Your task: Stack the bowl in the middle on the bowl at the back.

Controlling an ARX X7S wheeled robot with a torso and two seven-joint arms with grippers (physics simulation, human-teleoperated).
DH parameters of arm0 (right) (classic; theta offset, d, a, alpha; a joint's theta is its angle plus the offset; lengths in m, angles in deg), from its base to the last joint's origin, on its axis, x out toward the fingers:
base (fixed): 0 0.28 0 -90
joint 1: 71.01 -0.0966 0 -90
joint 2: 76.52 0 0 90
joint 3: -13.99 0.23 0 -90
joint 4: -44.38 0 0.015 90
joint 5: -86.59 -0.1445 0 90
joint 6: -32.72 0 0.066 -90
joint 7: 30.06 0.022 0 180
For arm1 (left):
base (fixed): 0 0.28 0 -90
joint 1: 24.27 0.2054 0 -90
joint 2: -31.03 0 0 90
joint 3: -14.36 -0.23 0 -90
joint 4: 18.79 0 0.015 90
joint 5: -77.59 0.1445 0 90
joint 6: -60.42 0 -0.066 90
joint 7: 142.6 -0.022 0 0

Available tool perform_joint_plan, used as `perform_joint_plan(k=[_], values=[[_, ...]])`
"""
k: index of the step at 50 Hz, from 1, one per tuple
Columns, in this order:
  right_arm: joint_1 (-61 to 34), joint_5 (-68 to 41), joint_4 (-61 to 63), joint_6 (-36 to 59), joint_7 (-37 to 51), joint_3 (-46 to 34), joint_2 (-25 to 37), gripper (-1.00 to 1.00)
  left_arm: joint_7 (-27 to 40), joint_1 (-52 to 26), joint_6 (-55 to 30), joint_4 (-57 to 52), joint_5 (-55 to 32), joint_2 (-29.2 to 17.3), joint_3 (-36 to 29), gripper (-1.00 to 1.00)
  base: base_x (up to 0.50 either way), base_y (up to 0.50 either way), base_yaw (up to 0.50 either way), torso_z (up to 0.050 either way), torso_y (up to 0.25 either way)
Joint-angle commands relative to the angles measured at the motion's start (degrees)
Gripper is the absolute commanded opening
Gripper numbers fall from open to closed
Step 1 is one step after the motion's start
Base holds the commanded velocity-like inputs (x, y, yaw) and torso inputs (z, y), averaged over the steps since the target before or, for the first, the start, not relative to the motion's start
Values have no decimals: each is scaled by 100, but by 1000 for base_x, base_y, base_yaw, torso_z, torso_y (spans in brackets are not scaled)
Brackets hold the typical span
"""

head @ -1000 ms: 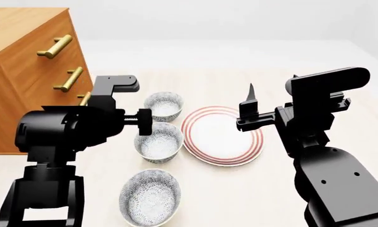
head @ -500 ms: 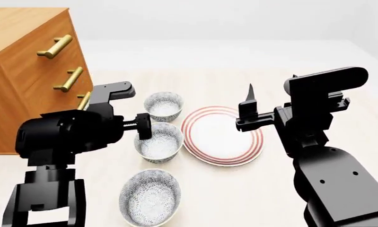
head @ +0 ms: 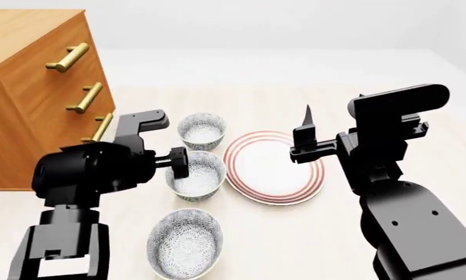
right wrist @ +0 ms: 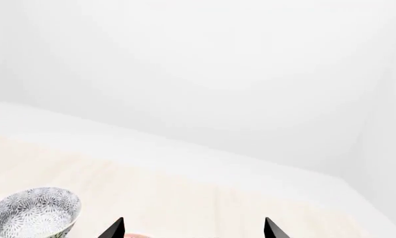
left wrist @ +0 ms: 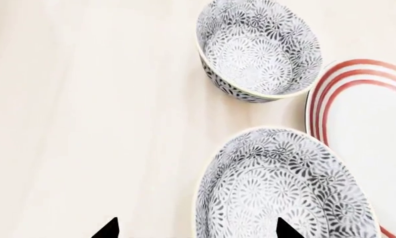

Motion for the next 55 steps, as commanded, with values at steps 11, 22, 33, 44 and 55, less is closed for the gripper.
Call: perform_joint_plan(k=[11, 22, 33, 44, 55], values=[[-33, -23, -304, -91, 43, -122, -79, 100, -186, 96, 483, 683, 38, 21, -231, 100, 0, 0, 0, 0, 0], [-17, 2, -339, -56, 115, -203, -81, 100, -458, -178, 1174, 1781, 153, 148, -446, 100, 0, 0, 0, 0, 0], [-16, 19, -404, -110, 154, -210, -48, 100, -550, -565, 2038, 2972, 304, 367, -575, 100, 0, 0, 0, 0, 0], [29, 5, -447, -175, 175, -205, -41, 100, -564, -927, 2926, 4312, 488, 459, -571, 100, 0, 0, 0, 0, 0], [114, -38, -307, -112, 209, -157, -17, 100, -486, -720, 3091, 4319, 809, 439, -335, -100, 0, 0, 0, 0, 0]])
